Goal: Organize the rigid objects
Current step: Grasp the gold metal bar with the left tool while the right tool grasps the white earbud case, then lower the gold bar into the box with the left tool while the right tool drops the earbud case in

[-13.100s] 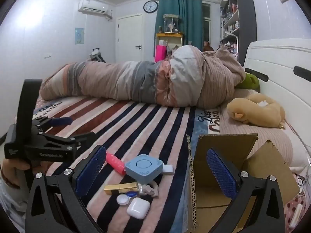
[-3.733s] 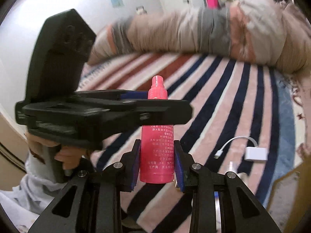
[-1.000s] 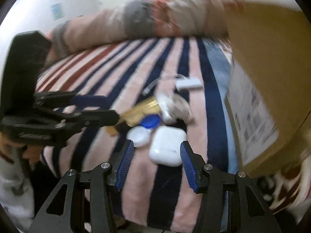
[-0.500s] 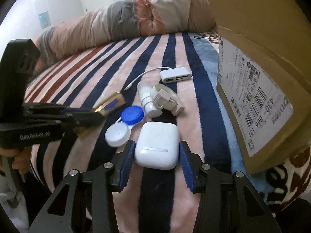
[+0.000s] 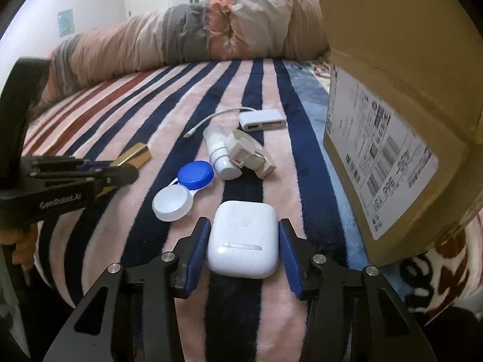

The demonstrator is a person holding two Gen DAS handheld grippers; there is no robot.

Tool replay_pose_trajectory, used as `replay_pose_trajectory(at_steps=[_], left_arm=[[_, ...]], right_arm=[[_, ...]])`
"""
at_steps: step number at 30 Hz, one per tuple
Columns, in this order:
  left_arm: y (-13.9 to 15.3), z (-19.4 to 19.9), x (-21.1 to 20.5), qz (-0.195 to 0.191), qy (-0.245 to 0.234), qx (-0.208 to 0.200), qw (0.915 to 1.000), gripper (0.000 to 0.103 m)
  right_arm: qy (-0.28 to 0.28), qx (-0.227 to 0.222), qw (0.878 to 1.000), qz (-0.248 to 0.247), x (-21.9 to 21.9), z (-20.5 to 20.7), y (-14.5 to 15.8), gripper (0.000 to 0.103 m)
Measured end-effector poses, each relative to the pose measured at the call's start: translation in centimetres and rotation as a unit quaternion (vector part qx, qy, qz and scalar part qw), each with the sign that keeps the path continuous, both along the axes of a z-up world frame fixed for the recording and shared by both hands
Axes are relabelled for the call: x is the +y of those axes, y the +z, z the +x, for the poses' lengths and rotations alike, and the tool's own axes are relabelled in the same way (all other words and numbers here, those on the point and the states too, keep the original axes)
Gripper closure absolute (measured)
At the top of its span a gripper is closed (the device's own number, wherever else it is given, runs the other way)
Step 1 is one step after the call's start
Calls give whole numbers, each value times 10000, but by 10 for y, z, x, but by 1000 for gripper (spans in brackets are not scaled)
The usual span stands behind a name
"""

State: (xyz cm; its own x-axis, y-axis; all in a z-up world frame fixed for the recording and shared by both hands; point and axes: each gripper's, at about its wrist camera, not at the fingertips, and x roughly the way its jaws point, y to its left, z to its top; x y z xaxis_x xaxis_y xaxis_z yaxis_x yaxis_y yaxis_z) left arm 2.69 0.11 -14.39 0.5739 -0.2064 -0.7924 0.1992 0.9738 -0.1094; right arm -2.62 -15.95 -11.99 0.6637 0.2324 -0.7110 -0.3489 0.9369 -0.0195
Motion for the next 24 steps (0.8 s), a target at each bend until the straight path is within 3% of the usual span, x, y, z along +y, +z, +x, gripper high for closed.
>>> replay_pose_trajectory(at_steps=[4, 8, 12, 15, 19, 24], left_arm=[[26, -5, 3, -4, -17, -190, 9998, 88], [76, -16, 1, 1, 66, -622, 9980, 88], [140, -29, -19, -103, -208, -1233, 9921, 88], [179, -30, -45, -153, -519, -1562, 9863, 88], [211, -19, -92, -328, -979, -1697, 9801, 88], [218, 8, -158, -212, -1467, -1523, 9771, 88]], right_arm=[[566, -192, 9979, 250, 4, -11, 33, 62], [1067, -601, 9910, 549, -3, -23, 86, 62], [1171, -1081, 9836, 849, -37, -31, 142, 62], [840, -1384, 9835, 813, -76, -27, 176, 61], [199, -1330, 9905, 302, -121, -10, 181, 61], [-270, -852, 9956, -270, -165, 19, 149, 61]])
